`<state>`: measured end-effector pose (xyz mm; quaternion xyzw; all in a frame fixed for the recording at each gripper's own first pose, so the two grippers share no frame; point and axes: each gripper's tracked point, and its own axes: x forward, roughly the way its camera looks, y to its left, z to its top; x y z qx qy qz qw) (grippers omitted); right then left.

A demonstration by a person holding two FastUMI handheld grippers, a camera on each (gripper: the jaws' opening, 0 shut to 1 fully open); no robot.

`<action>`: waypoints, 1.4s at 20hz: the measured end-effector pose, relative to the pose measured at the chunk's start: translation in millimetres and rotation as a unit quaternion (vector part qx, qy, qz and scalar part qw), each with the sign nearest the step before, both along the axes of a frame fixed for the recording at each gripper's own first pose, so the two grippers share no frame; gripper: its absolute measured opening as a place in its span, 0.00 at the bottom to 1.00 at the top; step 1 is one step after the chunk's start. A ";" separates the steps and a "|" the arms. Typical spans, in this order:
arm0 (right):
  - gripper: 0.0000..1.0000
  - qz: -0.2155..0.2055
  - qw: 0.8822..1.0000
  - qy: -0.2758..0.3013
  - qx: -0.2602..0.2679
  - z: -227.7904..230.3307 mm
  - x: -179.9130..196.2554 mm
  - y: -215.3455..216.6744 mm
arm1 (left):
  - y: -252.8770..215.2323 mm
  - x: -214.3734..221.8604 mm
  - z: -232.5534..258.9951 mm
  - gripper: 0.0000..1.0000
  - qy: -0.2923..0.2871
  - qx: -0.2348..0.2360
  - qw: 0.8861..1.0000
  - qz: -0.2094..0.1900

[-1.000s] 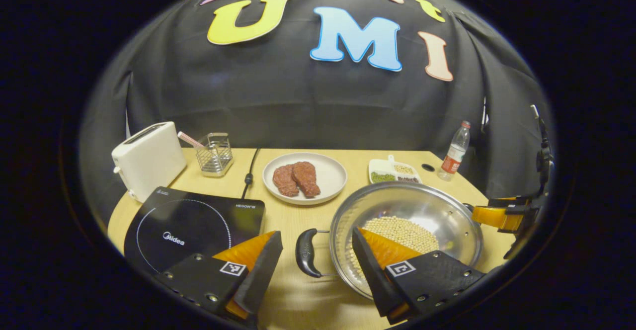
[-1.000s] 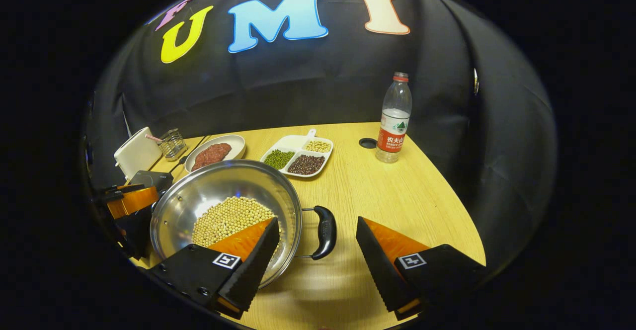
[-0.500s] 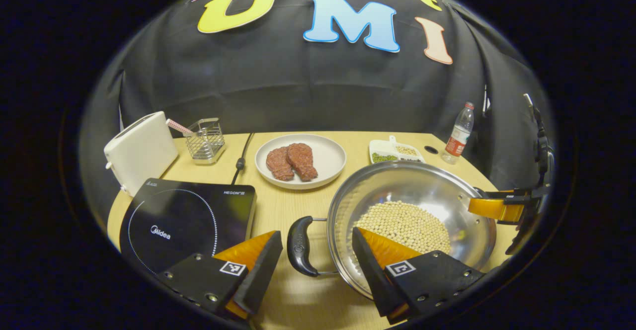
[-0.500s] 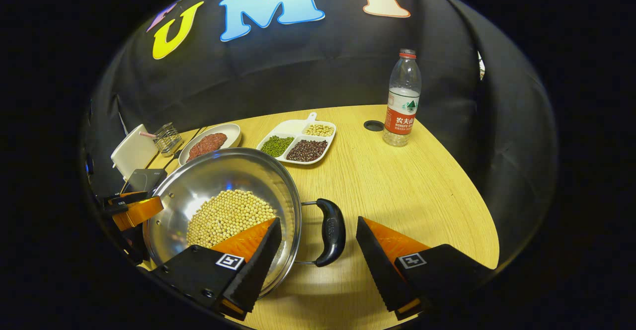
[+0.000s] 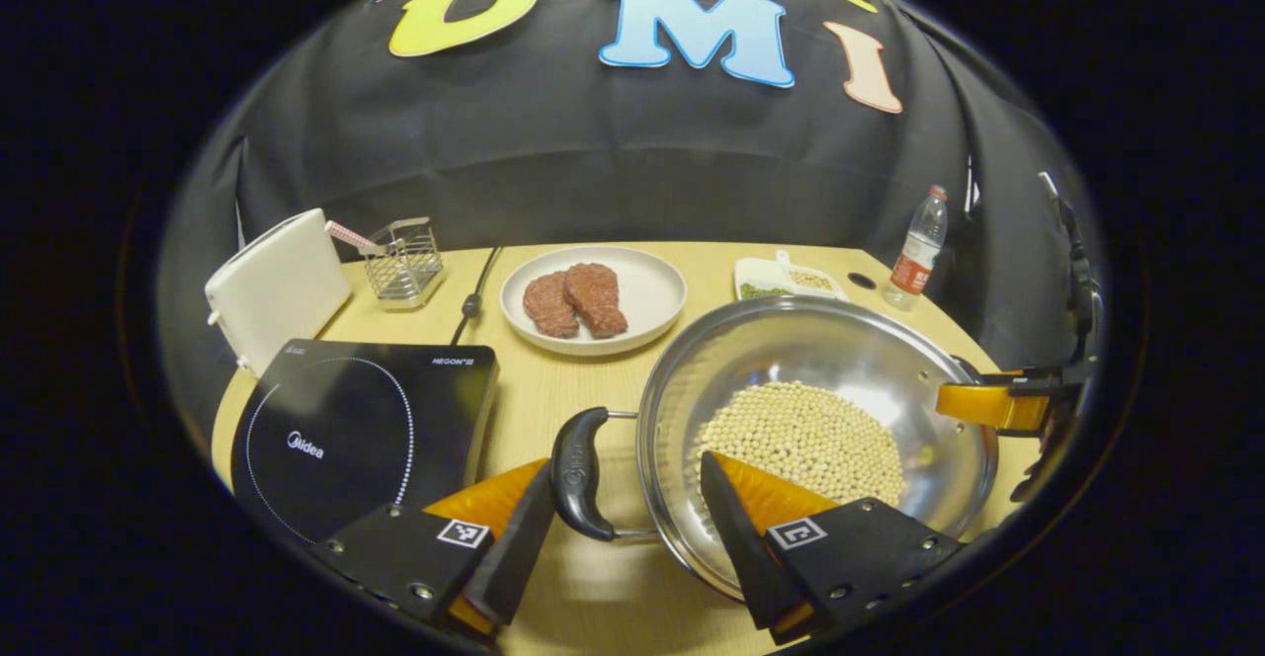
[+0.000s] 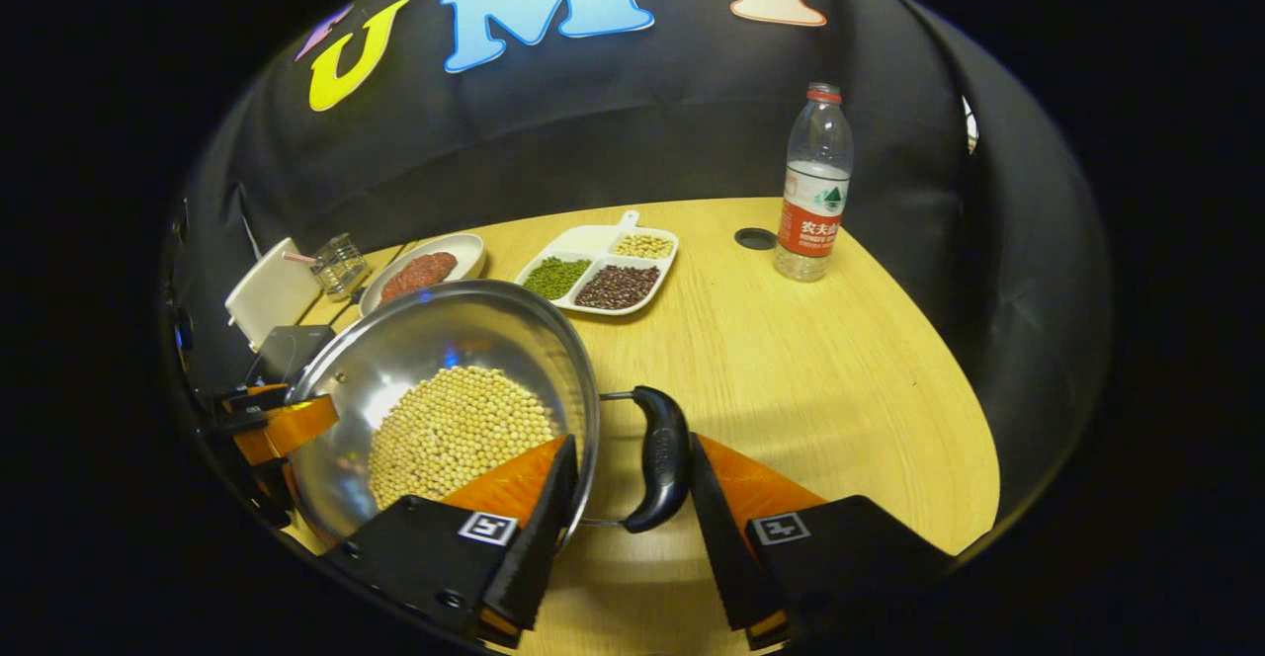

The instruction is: First push the handle of the pot to place it horizontally, then grasp the pot with both hands and set it on the induction cooktop.

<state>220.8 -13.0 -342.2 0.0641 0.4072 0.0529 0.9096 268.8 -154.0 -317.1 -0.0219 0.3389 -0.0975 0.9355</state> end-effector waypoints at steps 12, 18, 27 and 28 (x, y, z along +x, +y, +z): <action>0.54 -0.012 1.000 -0.001 -0.020 12.9 3.0 1.9 | 12.8 3.5 -4.4 0.58 0.007 0.001 0.998 0.056; 0.51 -0.029 0.999 -0.011 -0.026 43.4 -13.4 14.6 | 29.4 -1.4 26.0 0.57 -0.008 -0.009 0.999 0.040; 0.54 -0.045 0.999 -0.024 -0.008 74.5 -29.2 78.6 | 105.6 -1.1 59.9 0.57 -0.030 0.002 0.999 0.037; 0.51 -0.047 0.999 -0.026 -0.005 76.3 -28.4 87.4 | 114.8 -0.8 61.0 0.57 -0.030 0.001 0.999 0.039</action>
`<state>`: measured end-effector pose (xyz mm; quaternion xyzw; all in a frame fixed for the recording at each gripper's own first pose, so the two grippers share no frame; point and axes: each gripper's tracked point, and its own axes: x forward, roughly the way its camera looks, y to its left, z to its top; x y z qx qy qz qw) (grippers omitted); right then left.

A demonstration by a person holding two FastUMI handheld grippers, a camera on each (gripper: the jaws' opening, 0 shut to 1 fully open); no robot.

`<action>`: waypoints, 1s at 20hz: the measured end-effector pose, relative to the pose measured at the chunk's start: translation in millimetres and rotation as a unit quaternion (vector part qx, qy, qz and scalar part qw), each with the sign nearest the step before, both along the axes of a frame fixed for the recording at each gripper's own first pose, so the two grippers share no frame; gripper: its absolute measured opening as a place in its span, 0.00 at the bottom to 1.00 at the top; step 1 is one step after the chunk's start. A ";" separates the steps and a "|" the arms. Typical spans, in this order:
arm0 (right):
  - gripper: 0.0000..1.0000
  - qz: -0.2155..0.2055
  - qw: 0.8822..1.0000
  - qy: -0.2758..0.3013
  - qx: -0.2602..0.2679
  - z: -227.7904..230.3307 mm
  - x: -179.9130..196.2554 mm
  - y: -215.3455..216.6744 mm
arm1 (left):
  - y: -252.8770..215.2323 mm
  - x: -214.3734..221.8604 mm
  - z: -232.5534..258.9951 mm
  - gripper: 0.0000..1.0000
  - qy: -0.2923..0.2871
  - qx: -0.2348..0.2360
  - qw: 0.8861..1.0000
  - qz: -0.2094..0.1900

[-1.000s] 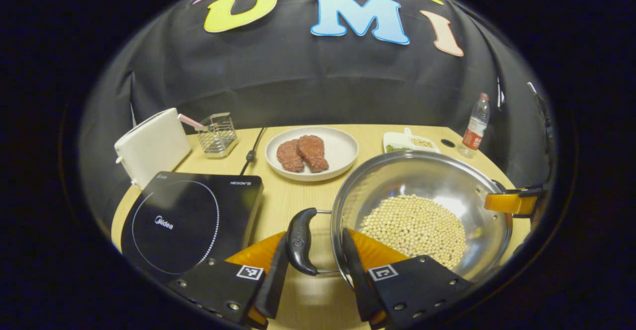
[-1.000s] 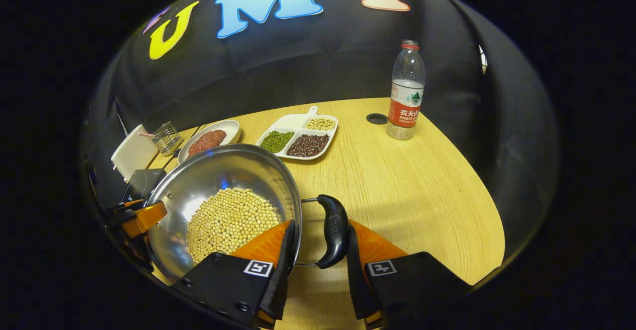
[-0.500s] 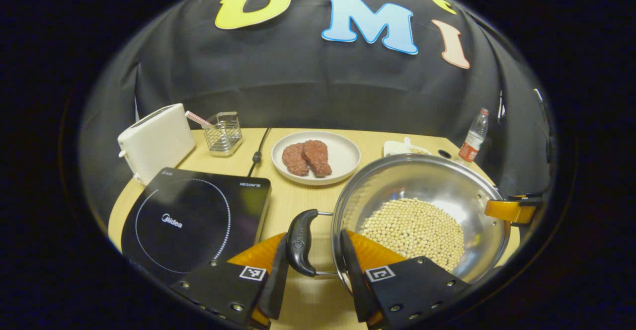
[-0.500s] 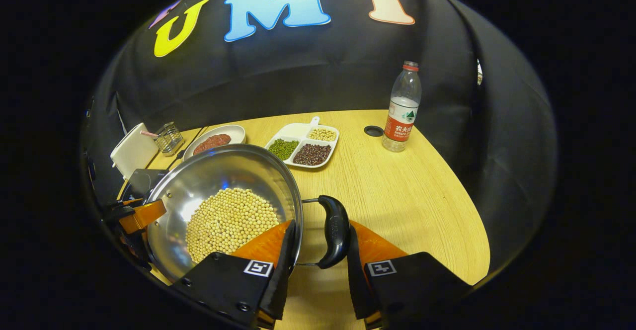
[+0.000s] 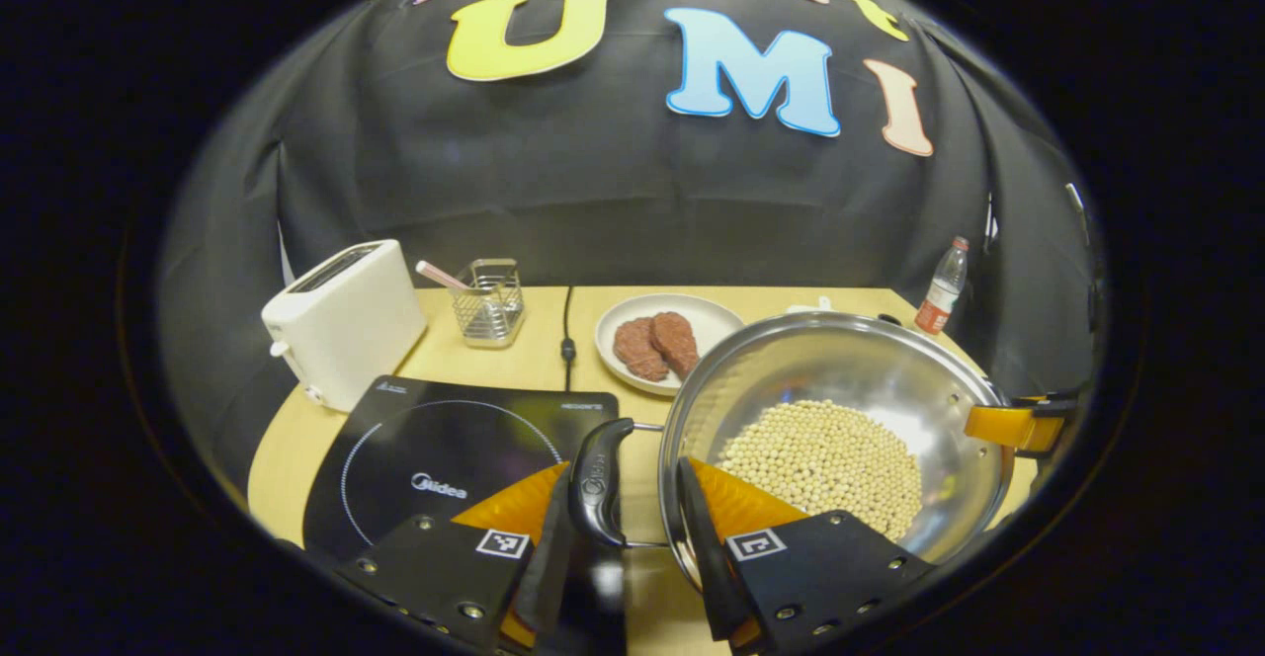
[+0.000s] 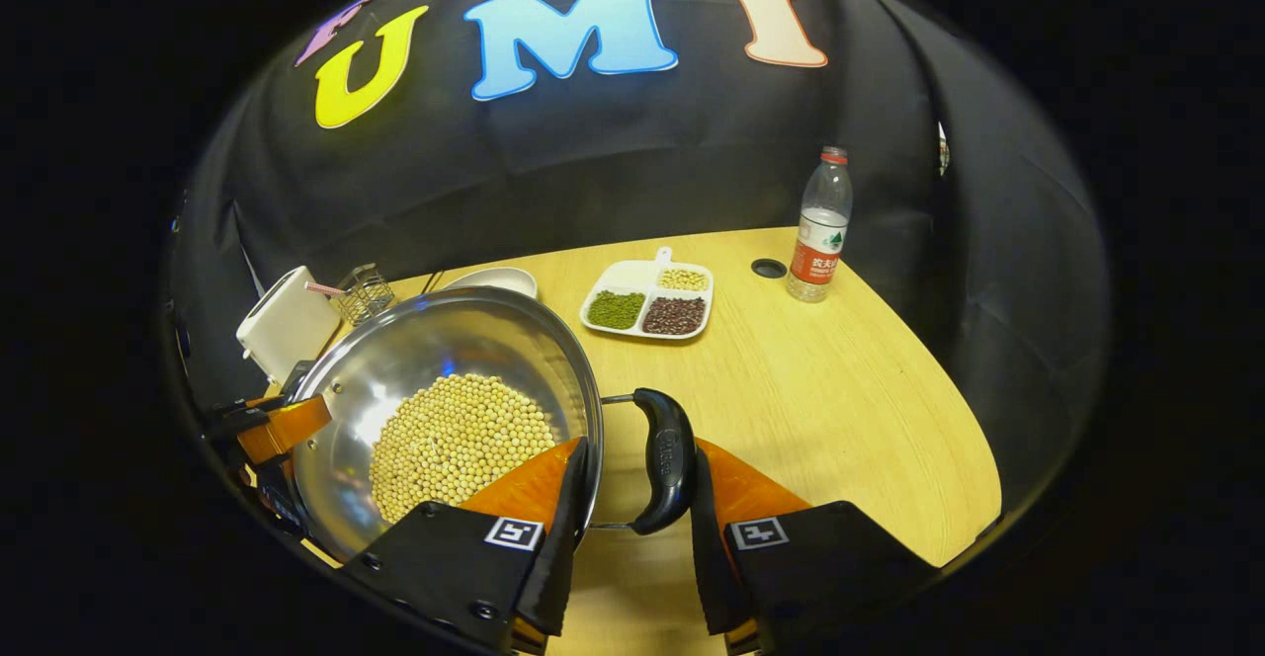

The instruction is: First push the handle of the pot to place it horizontally, then grasp the pot with both hands and set it on the induction cooktop.

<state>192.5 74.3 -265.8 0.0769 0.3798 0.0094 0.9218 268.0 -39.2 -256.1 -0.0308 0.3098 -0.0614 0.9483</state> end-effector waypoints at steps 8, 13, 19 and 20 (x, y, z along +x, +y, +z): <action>0.51 0.007 1.000 -0.011 0.008 14.1 0.9 71.6 | 85.3 0.2 3.1 0.57 -0.005 0.002 1.000 0.022; 0.51 0.016 1.000 -0.015 0.010 16.4 2.6 116.6 | 137.5 -1.6 -3.0 0.57 -0.003 0.007 0.999 0.035; 0.51 0.038 0.999 -0.023 0.013 15.4 5.2 178.1 | 207.0 -2.4 -10.8 0.57 -0.002 0.014 0.998 0.064; 0.51 0.042 0.999 -0.027 0.012 15.6 6.0 186.9 | 217.0 -2.1 -12.5 0.57 -0.004 0.015 0.998 0.068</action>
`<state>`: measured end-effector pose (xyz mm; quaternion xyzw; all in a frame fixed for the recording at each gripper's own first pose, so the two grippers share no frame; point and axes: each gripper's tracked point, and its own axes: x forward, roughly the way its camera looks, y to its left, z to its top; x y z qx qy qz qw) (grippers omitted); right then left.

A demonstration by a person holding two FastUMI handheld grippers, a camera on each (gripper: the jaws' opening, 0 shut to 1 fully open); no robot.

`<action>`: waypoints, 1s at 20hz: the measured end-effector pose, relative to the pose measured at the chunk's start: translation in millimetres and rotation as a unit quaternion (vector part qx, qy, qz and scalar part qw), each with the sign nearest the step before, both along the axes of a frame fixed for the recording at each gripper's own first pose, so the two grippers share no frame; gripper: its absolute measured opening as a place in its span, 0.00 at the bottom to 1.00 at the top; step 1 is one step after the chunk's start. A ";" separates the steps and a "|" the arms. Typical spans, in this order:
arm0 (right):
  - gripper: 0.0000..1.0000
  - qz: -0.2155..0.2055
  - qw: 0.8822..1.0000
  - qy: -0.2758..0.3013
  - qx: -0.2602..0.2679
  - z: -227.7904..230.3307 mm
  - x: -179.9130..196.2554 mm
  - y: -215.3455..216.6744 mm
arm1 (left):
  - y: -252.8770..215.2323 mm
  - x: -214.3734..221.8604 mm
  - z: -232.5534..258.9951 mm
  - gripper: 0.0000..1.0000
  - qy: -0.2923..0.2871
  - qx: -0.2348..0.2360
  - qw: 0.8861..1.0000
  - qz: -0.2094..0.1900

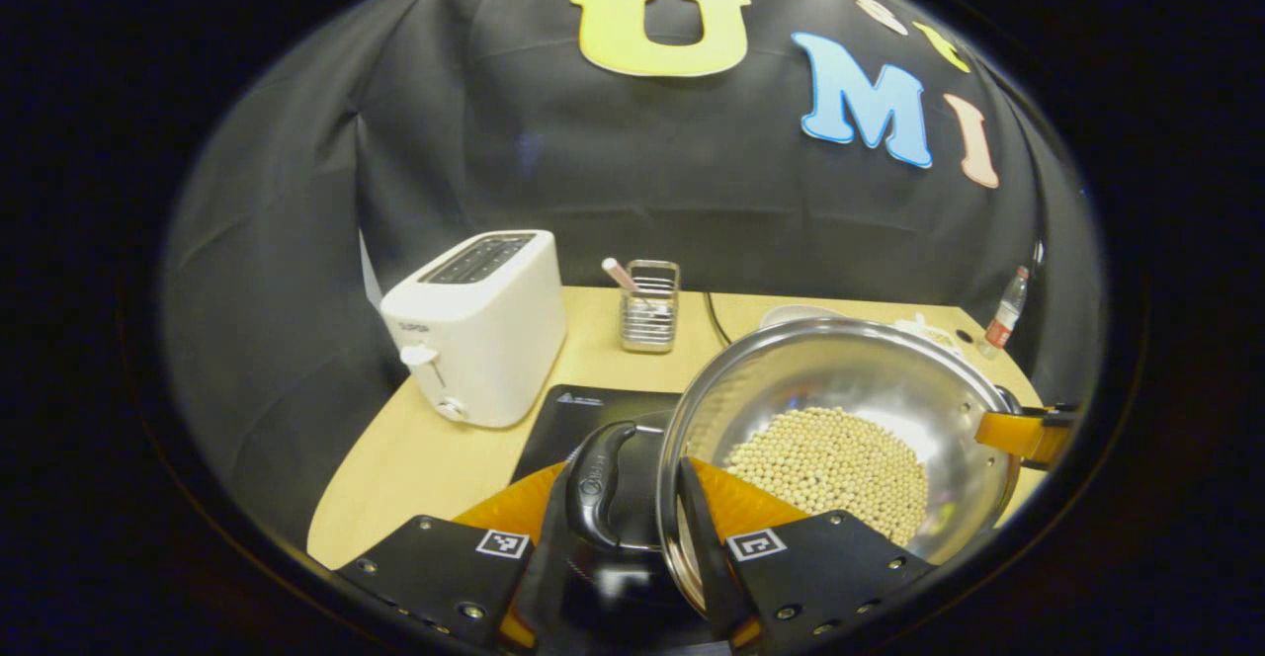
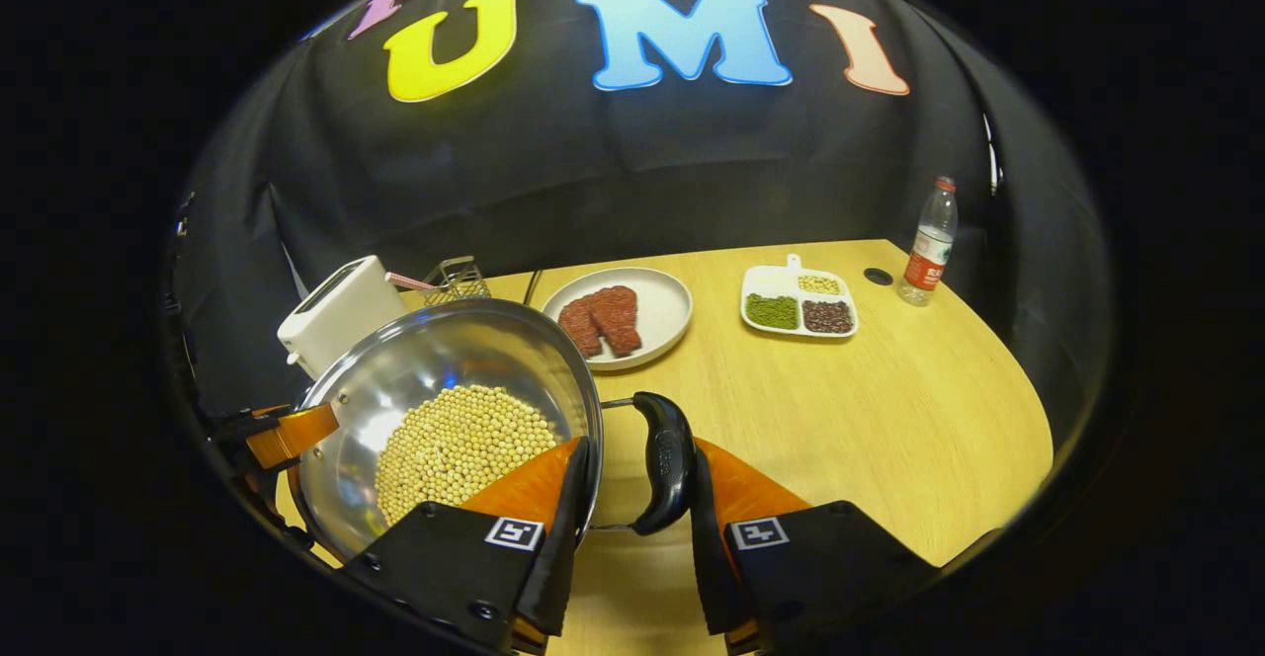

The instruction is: First push the handle of the pot to place it horizontally, then grasp the pot with both hands and set it on the induction cooktop.

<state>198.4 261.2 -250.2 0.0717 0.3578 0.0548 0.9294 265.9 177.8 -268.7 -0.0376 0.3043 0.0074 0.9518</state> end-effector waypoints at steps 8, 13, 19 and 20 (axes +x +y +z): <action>0.51 0.013 1.000 -0.012 0.003 0.0 7.8 49.7 | 55.0 8.2 -8.1 0.57 -0.004 0.009 1.000 0.014; 0.54 0.016 1.000 -0.001 0.001 -12.5 5.1 55.1 | 63.5 5.2 -21.8 0.57 0.008 0.001 1.000 0.016; 0.58 0.033 0.999 -0.009 -0.003 -15.1 1.5 59.8 | 67.4 4.0 -18.4 0.58 -0.016 0.000 1.000 0.026; 0.63 0.037 0.999 -0.025 -0.004 -8.1 3.0 56.7 | 70.9 4.9 -7.8 0.64 -0.035 0.008 0.998 0.042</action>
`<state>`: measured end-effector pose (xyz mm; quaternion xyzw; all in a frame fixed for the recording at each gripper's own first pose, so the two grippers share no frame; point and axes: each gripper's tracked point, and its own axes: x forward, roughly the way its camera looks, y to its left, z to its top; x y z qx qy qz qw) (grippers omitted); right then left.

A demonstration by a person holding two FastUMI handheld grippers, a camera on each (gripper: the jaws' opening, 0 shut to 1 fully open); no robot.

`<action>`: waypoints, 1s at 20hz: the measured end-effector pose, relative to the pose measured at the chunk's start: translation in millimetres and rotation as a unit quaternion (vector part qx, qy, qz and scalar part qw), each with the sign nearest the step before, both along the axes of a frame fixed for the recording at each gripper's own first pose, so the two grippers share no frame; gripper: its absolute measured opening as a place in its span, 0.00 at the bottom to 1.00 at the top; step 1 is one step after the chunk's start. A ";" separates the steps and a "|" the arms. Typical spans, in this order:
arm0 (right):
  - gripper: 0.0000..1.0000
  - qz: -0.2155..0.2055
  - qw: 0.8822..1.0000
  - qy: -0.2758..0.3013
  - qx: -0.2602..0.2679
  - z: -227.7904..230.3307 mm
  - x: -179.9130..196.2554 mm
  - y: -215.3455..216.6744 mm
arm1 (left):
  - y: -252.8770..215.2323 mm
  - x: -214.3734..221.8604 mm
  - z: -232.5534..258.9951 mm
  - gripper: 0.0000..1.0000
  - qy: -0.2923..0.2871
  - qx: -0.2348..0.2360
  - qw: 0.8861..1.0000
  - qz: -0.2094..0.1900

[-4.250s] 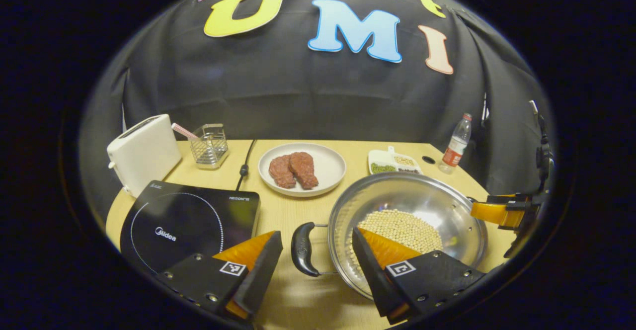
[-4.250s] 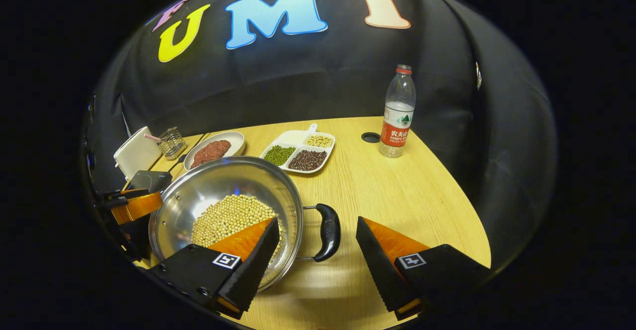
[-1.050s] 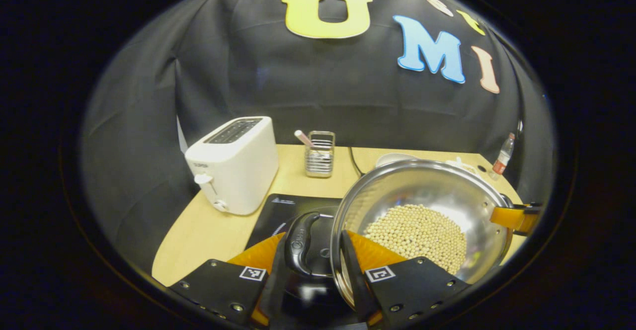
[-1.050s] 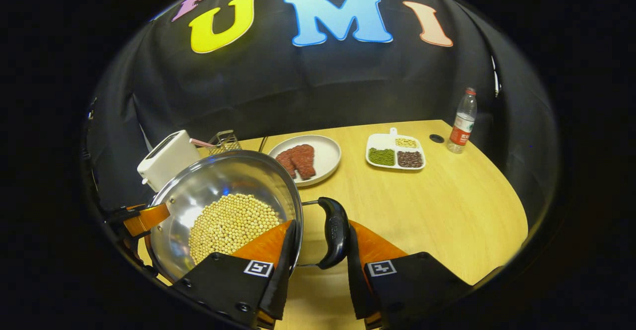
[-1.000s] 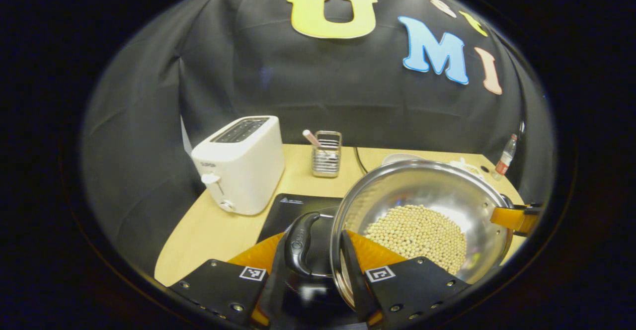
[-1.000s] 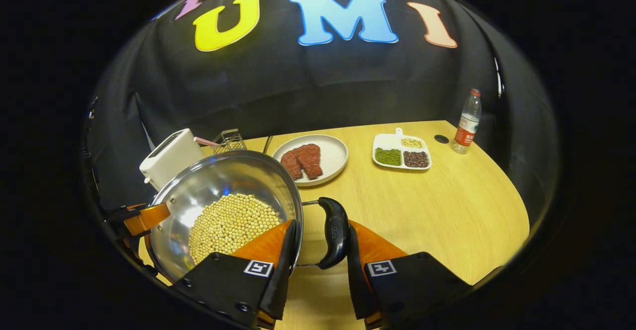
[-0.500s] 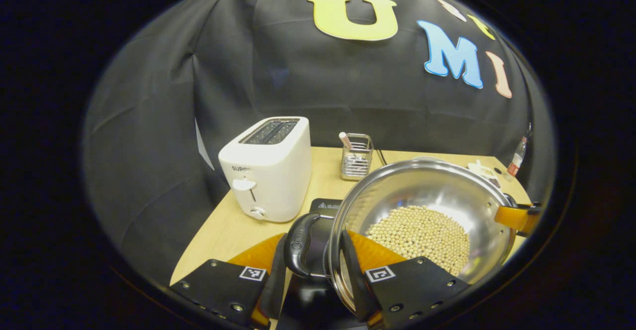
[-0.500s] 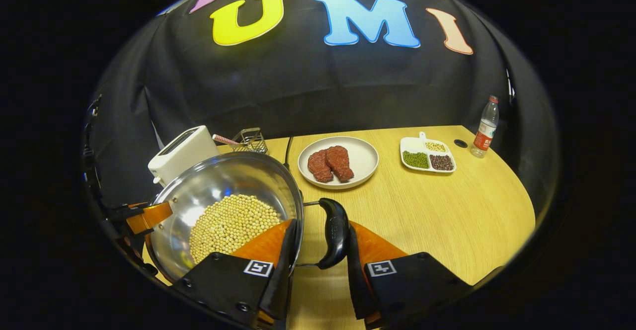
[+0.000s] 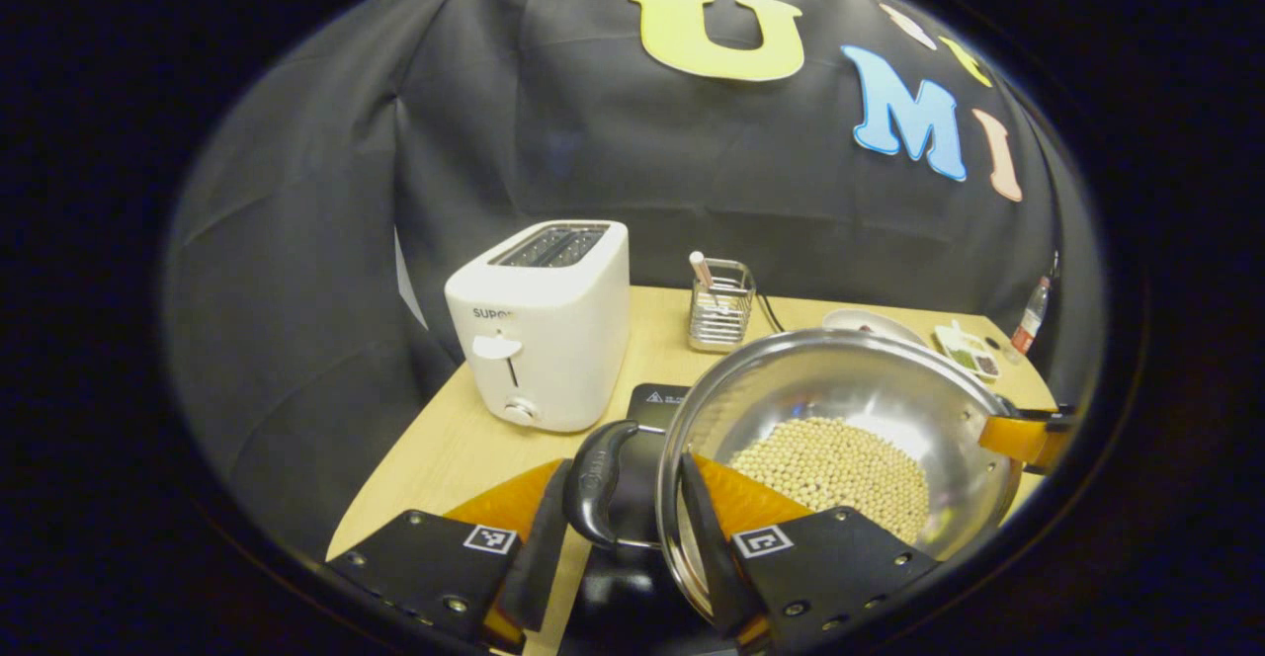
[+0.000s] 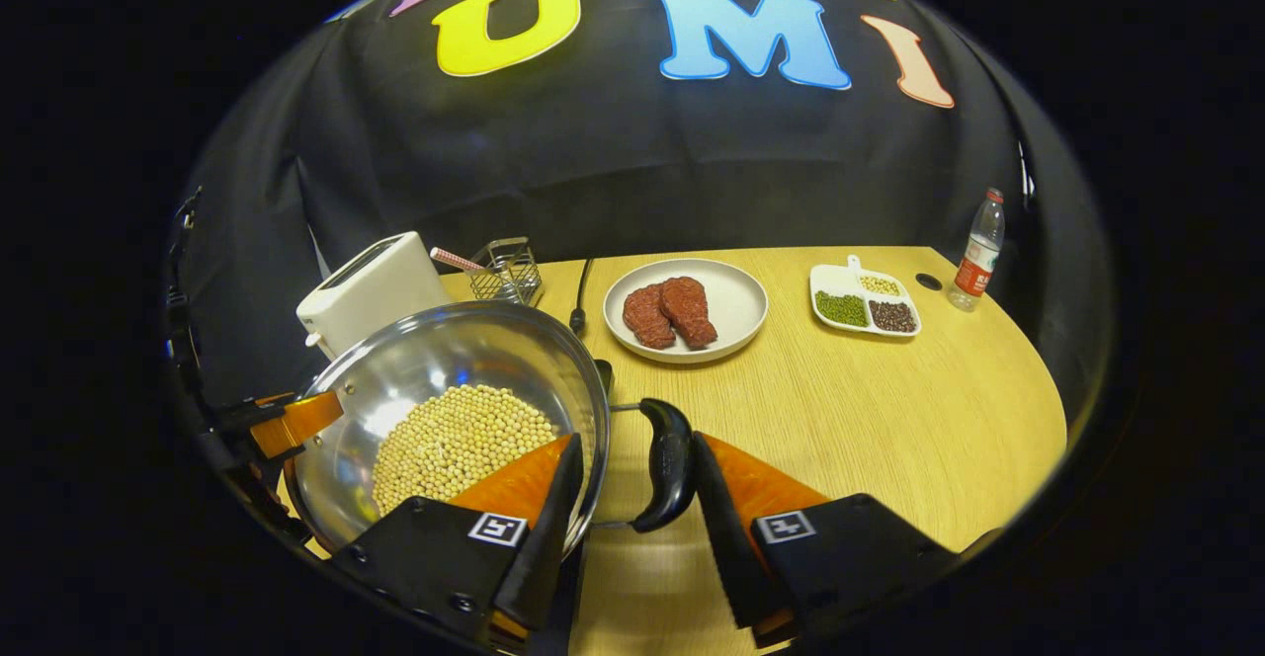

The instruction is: First push the handle of the pot to place it horizontally, then grasp the pot with both hands and set it on the induction cooktop.

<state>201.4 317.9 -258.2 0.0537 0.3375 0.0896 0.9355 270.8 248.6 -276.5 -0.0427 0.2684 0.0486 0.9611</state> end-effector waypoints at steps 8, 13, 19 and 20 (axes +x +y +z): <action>0.97 0.006 0.990 -0.138 -0.002 105.1 -5.0 -80.3 | -28.9 -34.9 141.7 0.77 -0.151 0.065 0.985 0.055; 0.93 0.000 0.975 -0.224 -0.018 166.2 -28.5 -155.0 | -120.6 -57.6 217.3 0.80 -0.215 0.060 0.974 0.033; 0.93 -0.009 0.961 -0.275 -0.019 207.9 -69.7 -227.6 | -228.2 -91.2 272.7 0.77 -0.250 0.026 0.968 0.001; 0.97 -0.014 0.961 -0.275 -0.020 211.1 -79.5 -241.7 | -241.0 -99.6 281.9 0.77 -0.256 0.026 0.966 -0.004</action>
